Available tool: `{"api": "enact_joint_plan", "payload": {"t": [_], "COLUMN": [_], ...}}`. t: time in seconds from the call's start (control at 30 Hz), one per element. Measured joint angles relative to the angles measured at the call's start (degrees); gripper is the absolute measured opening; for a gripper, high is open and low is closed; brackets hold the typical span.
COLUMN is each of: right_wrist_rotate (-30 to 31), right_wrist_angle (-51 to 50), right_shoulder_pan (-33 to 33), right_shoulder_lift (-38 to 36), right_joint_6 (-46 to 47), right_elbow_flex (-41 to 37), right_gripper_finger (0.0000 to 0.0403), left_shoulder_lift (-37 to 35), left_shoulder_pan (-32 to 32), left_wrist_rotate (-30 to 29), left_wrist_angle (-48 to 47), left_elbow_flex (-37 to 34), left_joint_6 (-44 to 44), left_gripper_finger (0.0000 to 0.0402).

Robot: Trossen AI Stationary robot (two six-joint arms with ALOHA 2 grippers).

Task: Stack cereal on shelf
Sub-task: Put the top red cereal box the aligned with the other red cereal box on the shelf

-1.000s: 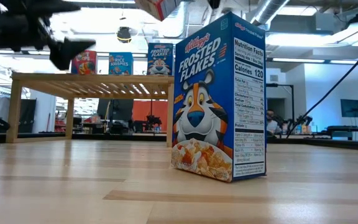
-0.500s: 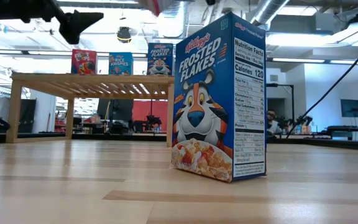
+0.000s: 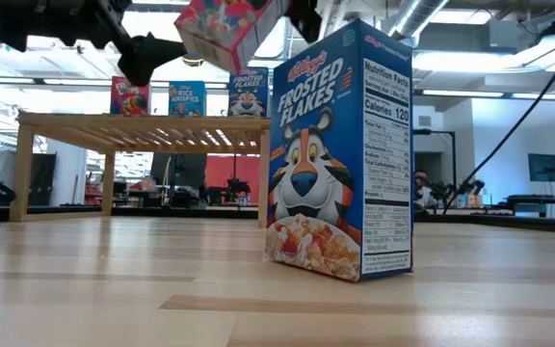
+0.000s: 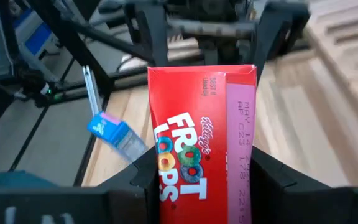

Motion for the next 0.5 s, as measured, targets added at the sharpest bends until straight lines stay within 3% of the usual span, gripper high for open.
{"api": "enact_joint_plan", "payload": {"t": [0.5], "right_wrist_rotate": [-0.09], "right_wrist_angle": [0.60], "right_shoulder_pan": [0.91], "right_shoulder_lift": [0.60], "right_joint_6": [1.43], "right_elbow_flex": [0.07], "right_gripper_finger": [0.0180], "left_shoulder_lift": [11.89], "left_shoulder_pan": [-1.49], "left_wrist_rotate": [0.15], "left_wrist_angle": [13.07], "left_elbow_flex": [0.01], "left_joint_6": [0.36], "left_gripper_finger": [0.0382]}}
